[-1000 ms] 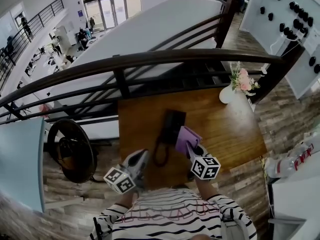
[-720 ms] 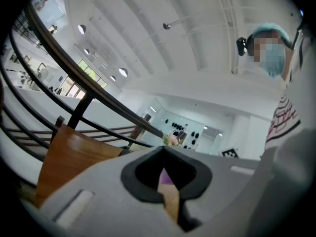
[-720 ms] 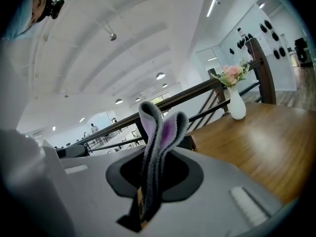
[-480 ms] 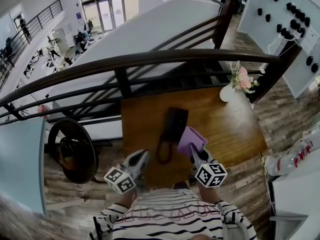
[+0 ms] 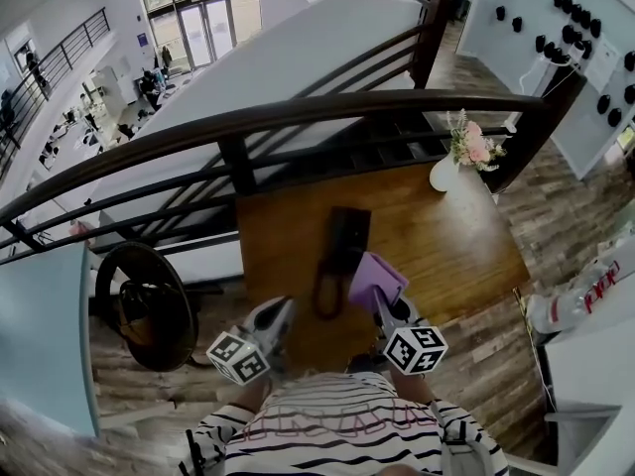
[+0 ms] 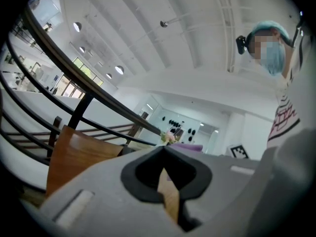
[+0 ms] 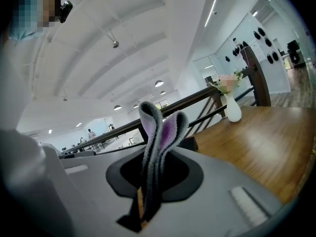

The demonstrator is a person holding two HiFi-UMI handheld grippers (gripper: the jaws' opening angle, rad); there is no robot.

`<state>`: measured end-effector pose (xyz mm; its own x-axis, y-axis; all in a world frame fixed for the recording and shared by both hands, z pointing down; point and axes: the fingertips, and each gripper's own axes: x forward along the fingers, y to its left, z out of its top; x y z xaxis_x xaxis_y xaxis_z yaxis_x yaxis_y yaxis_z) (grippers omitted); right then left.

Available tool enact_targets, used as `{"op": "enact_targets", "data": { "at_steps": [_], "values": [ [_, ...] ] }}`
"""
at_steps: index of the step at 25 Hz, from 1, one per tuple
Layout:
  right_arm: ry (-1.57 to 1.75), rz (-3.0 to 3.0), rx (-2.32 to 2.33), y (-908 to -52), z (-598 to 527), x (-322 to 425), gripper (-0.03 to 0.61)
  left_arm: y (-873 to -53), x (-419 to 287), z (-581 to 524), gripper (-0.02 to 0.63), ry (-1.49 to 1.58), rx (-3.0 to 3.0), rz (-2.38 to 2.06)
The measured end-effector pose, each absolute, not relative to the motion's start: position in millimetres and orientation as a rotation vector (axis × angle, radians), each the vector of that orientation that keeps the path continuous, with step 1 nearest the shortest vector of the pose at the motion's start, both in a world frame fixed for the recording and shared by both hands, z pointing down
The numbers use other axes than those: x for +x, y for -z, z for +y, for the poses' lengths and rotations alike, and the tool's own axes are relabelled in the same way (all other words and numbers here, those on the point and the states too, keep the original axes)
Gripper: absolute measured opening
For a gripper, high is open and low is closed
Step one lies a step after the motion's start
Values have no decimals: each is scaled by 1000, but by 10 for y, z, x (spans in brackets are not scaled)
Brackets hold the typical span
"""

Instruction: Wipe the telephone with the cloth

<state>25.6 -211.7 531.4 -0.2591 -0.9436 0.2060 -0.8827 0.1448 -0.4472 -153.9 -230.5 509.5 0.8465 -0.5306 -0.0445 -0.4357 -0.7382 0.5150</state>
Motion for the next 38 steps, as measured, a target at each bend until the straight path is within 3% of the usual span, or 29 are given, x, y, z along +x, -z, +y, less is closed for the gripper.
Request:
{"op": "enact_targets", "data": {
  "at_steps": [38],
  "values": [
    [809,2211,-1859,-5447,-1888,425,40,-5142,-1319,-2235,-3,227,2536,-640]
  ]
}}
